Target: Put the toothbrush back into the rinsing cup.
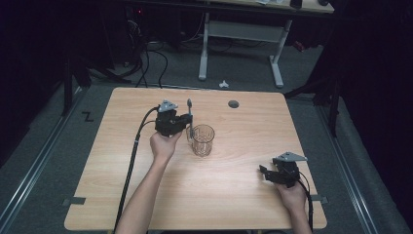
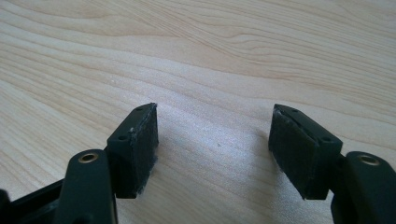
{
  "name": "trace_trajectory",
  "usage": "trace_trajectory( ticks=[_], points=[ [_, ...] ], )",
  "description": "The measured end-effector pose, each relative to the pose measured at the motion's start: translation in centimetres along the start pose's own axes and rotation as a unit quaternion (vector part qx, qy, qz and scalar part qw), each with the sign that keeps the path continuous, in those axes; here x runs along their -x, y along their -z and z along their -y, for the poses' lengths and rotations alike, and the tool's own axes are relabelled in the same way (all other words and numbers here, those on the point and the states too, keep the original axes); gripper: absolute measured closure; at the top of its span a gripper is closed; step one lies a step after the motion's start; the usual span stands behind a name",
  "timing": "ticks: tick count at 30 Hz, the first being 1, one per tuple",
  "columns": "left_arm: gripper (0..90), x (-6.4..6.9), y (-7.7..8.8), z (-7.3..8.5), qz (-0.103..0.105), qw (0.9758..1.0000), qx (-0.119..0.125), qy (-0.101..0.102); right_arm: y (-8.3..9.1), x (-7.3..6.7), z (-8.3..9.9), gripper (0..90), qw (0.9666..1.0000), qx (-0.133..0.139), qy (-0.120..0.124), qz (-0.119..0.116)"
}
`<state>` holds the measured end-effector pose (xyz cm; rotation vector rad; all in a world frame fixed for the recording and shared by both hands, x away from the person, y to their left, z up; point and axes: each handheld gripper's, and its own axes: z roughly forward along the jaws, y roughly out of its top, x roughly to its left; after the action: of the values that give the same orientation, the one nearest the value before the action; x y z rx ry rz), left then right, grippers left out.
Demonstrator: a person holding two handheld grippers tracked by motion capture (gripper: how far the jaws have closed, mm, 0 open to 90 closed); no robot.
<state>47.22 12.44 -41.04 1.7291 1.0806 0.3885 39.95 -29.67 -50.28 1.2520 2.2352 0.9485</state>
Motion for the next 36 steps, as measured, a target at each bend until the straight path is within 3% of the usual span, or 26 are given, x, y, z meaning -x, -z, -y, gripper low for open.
trace_trajectory(
  ticks=[11, 36],
  points=[
    [79.2, 0.4, -0.5, 0.5, -0.004, 0.9998, -0.013, -0.013, 0.0, 0.0, 0.0, 33.5, 1.0, 0.0, 0.0, 0.0],
    [79.3, 0.0, -0.4, 1.4, -0.011, 0.9998, -0.015, -0.005, 0.0, 0.0, 0.0, 33.5, 1.0, 0.0, 0.001, 0.0]
  ],
)
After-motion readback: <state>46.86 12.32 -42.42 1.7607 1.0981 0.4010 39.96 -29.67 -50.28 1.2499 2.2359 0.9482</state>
